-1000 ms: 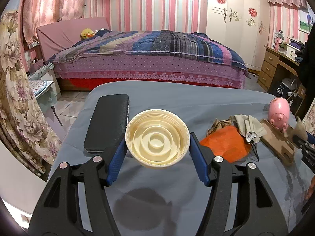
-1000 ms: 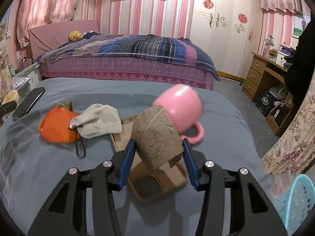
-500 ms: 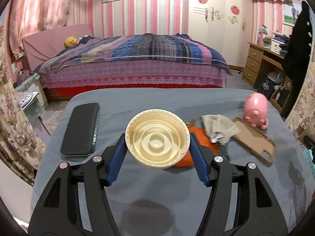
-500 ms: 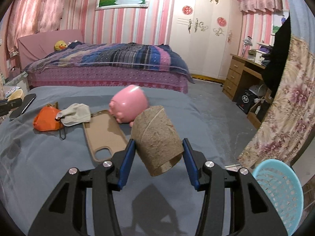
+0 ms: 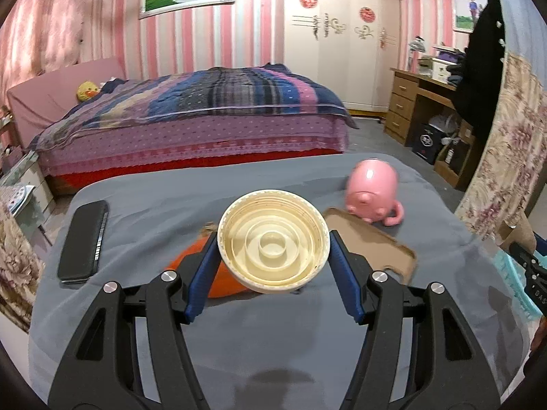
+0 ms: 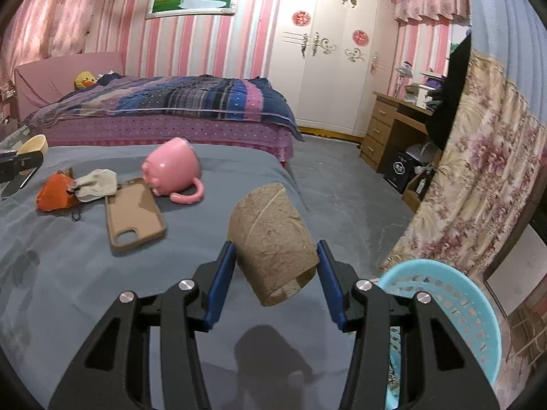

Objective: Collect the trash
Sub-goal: 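Carry the white lid and cardboard tube in both grippers over the basket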

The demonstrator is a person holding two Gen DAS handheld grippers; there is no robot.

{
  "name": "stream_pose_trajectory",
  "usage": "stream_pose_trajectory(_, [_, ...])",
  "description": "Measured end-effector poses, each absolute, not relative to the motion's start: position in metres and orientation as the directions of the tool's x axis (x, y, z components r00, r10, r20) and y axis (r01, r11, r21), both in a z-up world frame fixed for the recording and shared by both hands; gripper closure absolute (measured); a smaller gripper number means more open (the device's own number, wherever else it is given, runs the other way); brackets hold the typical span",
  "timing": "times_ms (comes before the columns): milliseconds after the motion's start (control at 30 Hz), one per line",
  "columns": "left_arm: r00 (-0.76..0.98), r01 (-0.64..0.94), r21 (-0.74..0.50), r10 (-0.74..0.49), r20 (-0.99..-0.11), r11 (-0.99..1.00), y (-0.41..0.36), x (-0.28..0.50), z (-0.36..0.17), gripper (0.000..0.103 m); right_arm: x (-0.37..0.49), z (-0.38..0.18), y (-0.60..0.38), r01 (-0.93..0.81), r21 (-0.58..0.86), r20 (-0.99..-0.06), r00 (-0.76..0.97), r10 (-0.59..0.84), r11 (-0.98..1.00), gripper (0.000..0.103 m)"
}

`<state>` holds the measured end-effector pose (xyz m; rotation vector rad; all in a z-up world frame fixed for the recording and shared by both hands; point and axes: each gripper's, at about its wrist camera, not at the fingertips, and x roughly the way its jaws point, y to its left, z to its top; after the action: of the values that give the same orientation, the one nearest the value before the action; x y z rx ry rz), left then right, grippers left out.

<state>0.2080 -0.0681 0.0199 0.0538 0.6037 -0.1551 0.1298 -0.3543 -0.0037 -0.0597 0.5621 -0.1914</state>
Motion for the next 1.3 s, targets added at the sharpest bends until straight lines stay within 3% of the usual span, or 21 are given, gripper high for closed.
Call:
stream_pose_trajectory(900, [0.775,0.374,0.064,-0.274,-0.569,0.925,-0.221,0.172,-0.002,0.042,0.049,0.002,-0.477,0.346,-0.087,-0.471,0.812,-0.344,0.934,0.055])
stream_pose_trajectory(1300, [0.683,0.489,-0.017,-0.395,-0.614,0.872,-0.282,0.16,-0.031,0.042,0.011,-0.022,-0.535,0.442,-0.049,-0.539,0.744,-0.396,0.896,0.055])
